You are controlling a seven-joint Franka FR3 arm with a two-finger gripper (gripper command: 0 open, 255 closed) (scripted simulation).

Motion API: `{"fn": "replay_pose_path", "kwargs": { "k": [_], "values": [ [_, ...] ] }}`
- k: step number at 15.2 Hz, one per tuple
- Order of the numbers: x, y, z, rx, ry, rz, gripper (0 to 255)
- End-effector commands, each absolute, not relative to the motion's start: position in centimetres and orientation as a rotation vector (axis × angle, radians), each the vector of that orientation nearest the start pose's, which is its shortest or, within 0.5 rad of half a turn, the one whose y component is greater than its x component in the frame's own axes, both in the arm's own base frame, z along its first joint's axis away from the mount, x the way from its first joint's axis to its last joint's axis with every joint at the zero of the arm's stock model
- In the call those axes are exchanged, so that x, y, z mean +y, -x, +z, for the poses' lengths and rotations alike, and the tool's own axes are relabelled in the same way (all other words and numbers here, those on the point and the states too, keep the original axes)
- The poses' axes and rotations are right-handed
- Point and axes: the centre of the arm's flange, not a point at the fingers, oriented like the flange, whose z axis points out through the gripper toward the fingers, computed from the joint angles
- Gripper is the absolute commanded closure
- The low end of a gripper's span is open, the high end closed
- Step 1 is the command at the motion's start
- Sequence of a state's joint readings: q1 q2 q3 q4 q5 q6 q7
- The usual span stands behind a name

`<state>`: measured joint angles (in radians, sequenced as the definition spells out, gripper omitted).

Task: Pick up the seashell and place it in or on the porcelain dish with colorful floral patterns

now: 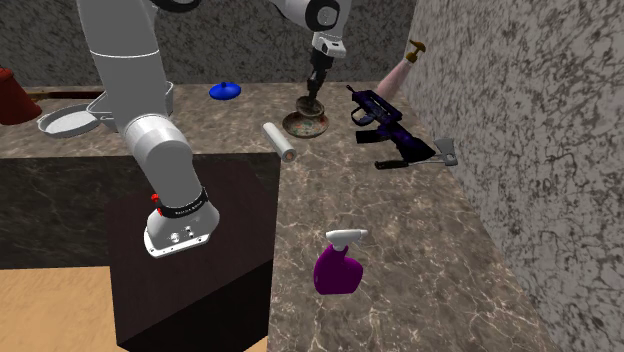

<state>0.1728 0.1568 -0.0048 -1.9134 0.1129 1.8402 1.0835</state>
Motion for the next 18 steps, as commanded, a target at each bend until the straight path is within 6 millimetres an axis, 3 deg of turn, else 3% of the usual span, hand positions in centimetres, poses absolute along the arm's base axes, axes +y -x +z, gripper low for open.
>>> {"fn": "replay_pose_path", "kwargs": {
  "k": [1,5,18],
  "values": [
    [13.0,-56.9,39.8,1.461,2.810,0.394,255],
    [18.4,-59.1,40.0,1.461,2.810,0.394,255],
    [18.4,-59.1,33.2,1.461,2.810,0.394,255]
  ]
}}
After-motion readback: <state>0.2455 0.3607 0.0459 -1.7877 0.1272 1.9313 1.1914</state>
